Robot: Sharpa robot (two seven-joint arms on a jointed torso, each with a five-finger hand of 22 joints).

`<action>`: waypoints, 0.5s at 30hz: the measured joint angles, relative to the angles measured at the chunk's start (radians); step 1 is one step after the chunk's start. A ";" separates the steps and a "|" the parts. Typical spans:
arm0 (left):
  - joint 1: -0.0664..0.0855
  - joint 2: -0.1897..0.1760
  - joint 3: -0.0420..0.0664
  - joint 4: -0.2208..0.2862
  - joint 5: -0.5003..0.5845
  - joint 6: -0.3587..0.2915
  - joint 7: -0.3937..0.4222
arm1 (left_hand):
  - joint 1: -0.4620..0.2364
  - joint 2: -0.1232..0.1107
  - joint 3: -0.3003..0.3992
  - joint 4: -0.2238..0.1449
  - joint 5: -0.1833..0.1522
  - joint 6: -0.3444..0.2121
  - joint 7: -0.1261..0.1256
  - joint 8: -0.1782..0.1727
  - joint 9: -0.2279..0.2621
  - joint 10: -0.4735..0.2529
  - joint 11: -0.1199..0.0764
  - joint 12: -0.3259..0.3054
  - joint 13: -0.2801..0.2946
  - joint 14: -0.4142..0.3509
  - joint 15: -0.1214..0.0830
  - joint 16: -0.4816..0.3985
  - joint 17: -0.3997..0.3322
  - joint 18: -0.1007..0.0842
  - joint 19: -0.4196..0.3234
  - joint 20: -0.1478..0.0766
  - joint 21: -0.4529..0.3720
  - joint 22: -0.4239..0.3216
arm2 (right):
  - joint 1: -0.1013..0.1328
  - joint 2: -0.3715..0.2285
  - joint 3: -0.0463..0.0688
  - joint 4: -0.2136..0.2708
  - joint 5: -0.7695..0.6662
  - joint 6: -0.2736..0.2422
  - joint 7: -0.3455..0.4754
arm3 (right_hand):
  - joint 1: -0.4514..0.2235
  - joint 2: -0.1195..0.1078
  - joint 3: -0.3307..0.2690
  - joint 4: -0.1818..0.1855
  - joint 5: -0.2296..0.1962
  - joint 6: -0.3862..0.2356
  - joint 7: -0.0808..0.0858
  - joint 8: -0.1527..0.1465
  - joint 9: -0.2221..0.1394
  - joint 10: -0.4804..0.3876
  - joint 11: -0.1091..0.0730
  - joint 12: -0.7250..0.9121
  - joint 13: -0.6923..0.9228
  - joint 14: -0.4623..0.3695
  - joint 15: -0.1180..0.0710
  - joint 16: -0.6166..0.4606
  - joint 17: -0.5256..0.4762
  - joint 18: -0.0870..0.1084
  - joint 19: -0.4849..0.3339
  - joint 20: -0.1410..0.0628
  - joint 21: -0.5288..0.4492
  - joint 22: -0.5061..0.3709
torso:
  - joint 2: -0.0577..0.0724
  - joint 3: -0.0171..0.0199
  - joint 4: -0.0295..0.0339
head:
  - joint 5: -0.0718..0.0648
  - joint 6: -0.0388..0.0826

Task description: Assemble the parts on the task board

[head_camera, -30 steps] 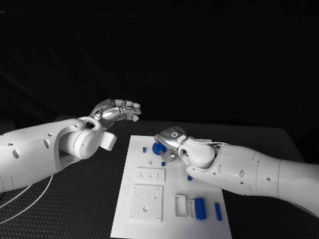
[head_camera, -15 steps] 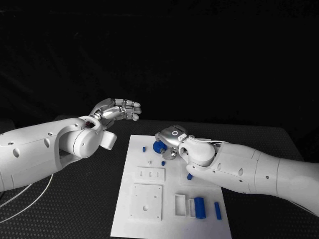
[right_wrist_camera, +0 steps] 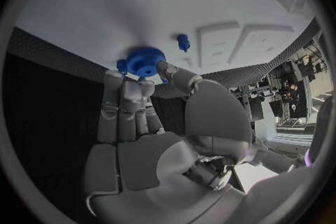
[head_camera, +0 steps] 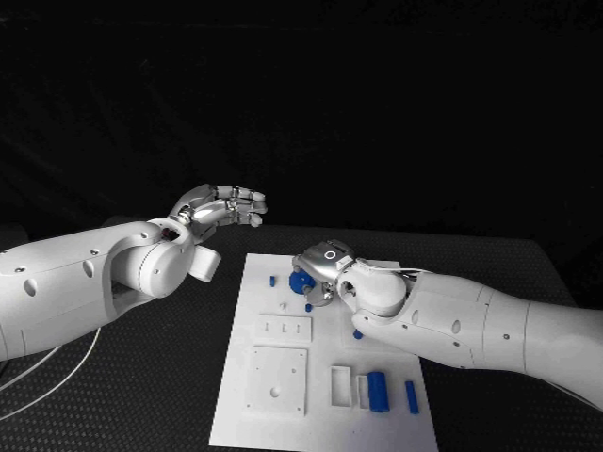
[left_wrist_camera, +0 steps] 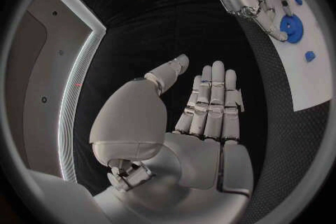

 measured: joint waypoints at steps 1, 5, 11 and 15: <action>0.000 0.000 0.000 0.000 0.000 0.000 0.000 | 0.000 0.000 0.000 0.000 0.000 0.000 0.000 0.000 0.000 0.000 0.000 0.000 0.000 0.000 0.000 0.000 0.000 0.000 0.000 0.000 0.000 0.000 | 0.000 -0.001 0.000 0.001 0.001 0.001 0.000 | 0.000 0.000 0.000 0.000 0.000 0.000 0.000 0.000 0.000 0.000 0.000 0.000 0.000 0.000 0.000 0.000 0.001 0.000 0.000 0.000 0.000 0.000 | 0.000 0.0000 0.0000 | 0.000 0.000; 0.000 0.000 0.000 0.000 0.000 0.000 0.000 | 0.000 0.000 0.000 0.000 0.000 0.000 0.000 0.000 0.000 0.000 0.000 0.000 0.001 0.000 0.000 0.000 0.000 0.000 0.000 0.000 0.000 0.000 | 0.001 -0.002 0.001 0.002 0.003 0.003 0.001 | 0.000 0.000 0.000 0.000 0.000 0.000 0.000 0.000 0.000 0.000 0.000 0.000 0.000 0.000 0.000 0.000 0.001 0.000 0.000 0.000 0.000 0.000 | 0.000 -0.0001 0.0000 | 0.001 -0.001; 0.000 0.000 0.000 0.000 0.000 0.000 0.000 | 0.000 0.000 0.000 0.000 0.000 0.000 0.000 0.000 0.000 0.000 0.000 0.000 0.001 0.000 0.000 0.000 0.000 0.000 0.000 0.000 0.000 0.000 | 0.001 0.000 0.001 -0.002 0.006 0.005 0.002 | 0.000 0.000 0.000 0.000 0.000 0.000 0.000 0.000 0.003 0.000 0.000 0.000 0.000 0.000 0.000 0.000 0.001 0.000 0.000 0.000 0.000 0.000 | 0.000 0.0006 0.0000 | 0.001 -0.002; 0.000 0.000 0.000 0.000 0.000 0.000 0.000 | 0.000 0.000 0.000 0.000 0.000 0.000 0.000 0.000 0.001 0.000 0.000 0.000 0.001 0.000 0.000 0.000 0.001 0.000 0.000 0.000 0.000 0.000 | 0.001 -0.001 0.000 -0.010 0.012 0.005 0.002 | 0.004 -0.004 0.000 0.000 0.000 0.000 0.000 -0.023 -0.004 0.000 0.000 0.000 0.000 -0.001 0.004 -0.003 0.002 0.000 0.000 0.000 -0.004 0.000 | 0.000 0.0006 0.0000 | -0.001 -0.002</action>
